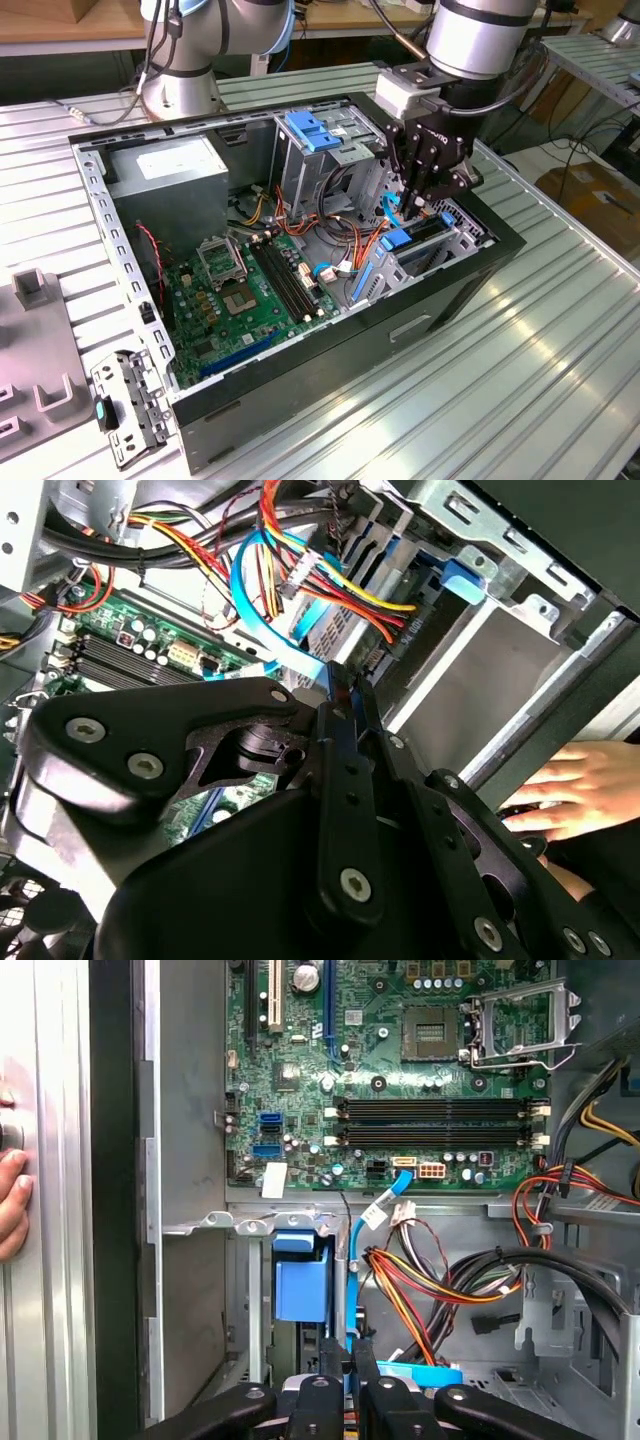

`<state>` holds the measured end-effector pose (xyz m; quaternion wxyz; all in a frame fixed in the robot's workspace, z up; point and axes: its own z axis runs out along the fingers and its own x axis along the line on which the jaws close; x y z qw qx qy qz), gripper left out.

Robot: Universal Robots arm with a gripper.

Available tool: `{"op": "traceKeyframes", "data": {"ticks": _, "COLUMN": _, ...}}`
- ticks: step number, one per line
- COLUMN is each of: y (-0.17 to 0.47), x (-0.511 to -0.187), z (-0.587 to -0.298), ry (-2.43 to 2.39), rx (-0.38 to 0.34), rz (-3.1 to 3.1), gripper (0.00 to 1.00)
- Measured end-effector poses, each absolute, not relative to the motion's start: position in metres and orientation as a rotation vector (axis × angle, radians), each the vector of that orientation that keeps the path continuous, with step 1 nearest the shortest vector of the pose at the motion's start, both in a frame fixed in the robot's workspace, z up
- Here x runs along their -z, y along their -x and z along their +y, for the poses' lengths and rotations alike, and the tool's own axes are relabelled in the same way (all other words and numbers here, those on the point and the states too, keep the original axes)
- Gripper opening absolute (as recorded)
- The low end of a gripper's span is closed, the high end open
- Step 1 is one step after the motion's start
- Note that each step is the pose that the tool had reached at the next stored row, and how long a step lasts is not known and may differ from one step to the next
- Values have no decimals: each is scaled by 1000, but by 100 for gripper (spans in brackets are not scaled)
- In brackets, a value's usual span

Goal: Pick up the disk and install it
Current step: 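Insert the second disk wire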

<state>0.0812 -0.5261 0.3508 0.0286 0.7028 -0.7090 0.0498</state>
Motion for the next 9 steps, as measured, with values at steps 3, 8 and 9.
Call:
{"op": "traceKeyframes", "data": {"ticks": 3, "y": -81, "x": -351, "z": -531, "ry": -2169, "rx": -154, "rz": -2188, "gripper": 16}}
{"op": "traceKeyframes", "data": {"ticks": 8, "y": -82, "x": -351, "z": -533, "ry": -2169, "rx": -154, "rz": -2187, "gripper": 16}}
{"op": "traceKeyframes", "data": {"ticks": 9, "y": -84, "x": -350, "z": -533, "ry": -2169, "rx": -154, "rz": -2188, "gripper": 16}}
